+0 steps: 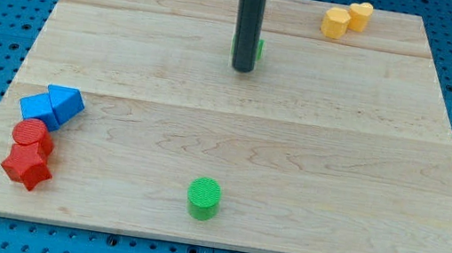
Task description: Move the green star close to the yellow hexagon
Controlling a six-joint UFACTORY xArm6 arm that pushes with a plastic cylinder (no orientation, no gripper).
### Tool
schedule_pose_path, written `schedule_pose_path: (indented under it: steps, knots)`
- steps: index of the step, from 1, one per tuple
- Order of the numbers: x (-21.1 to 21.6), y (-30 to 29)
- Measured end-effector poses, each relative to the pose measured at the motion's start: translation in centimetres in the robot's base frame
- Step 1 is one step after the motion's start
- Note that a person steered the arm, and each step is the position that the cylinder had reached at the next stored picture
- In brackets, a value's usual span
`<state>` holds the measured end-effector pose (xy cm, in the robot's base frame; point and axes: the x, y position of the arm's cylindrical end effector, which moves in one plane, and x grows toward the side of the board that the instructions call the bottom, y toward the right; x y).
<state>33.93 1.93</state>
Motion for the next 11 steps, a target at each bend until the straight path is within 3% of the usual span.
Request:
schedule_pose_path:
  steps: [1, 2, 3, 4, 6, 7, 8, 9, 10, 11]
  knots:
    - [-3.8, 5.9]
    - [-2.2, 3.5]
    - [3.4, 1.3]
    - [0.5, -3.7]
    - [-5.2, 5.0]
    - [-5.2, 5.4]
    - [0.0, 2.4]
    - [-5.3, -1.8]
    - [-8.8, 0.3]
    - [-8.9, 4.7]
